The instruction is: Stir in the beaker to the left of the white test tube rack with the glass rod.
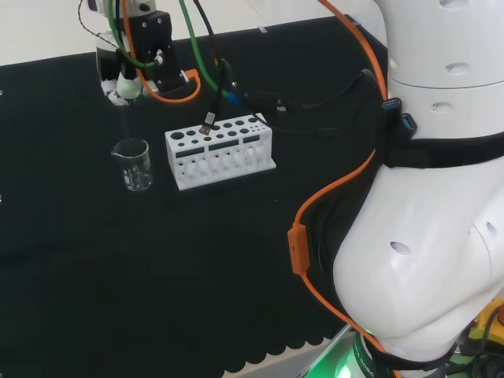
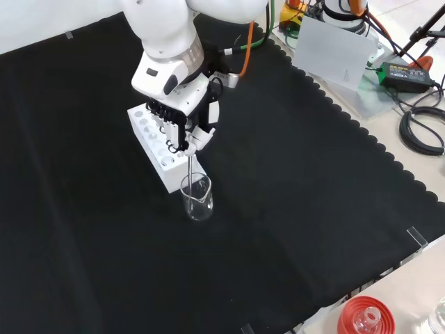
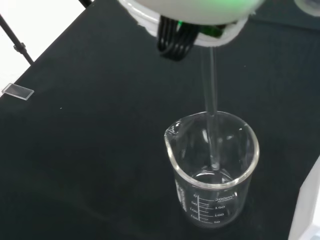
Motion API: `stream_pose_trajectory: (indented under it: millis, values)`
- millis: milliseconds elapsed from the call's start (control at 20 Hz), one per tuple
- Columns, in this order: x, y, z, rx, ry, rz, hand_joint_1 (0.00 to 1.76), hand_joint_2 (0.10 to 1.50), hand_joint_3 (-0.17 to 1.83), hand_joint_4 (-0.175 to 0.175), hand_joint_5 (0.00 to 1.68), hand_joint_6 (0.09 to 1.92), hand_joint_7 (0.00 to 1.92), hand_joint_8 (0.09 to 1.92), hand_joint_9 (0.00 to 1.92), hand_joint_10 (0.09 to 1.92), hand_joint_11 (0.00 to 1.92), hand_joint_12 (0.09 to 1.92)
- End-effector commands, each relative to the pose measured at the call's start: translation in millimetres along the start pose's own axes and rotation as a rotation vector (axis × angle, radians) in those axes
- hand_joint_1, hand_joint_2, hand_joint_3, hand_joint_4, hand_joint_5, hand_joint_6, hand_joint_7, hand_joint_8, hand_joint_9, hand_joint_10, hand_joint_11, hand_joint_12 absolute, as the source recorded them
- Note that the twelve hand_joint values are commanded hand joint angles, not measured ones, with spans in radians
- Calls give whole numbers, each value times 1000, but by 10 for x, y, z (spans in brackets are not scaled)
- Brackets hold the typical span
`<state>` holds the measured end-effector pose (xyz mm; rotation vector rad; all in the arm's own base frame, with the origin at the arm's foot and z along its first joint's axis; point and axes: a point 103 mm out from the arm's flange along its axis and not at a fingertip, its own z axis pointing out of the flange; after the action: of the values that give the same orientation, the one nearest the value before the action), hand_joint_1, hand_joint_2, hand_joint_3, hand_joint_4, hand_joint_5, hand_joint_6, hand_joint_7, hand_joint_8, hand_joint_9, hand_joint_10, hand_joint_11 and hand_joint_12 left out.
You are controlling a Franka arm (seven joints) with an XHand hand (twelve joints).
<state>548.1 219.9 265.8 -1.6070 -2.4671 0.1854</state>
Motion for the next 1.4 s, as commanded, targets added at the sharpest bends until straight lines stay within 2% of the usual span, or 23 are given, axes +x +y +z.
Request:
stream_pose_trajectory:
  millis: [50,200,400,600,850,1100,1400]
  values:
    - [-106,-3,-5,7,0,11,1318,661,714,-175,1119,712,1311,880,1803,376,1625,662]
    - [-167,-39,-5,5,7,18,1318,661,714,-175,1118,713,1311,880,1803,376,1625,662]
    - [-168,-110,-10,5,-25,12,1318,660,715,-175,1118,713,1311,880,1803,376,1625,663]
    - [-157,-221,-43,6,-35,29,1318,660,716,-175,1118,714,1311,880,1803,376,1625,663]
    - [-238,-323,-7,-17,-3,38,1318,659,717,-175,1118,715,1312,881,1804,376,1624,664]
    - [-160,-393,9,3,-28,43,1318,658,719,-175,1118,715,1312,881,1804,375,1624,664]
    - [111,-335,36,23,-43,27,1319,658,720,-175,1118,716,1312,882,1804,375,1624,665]
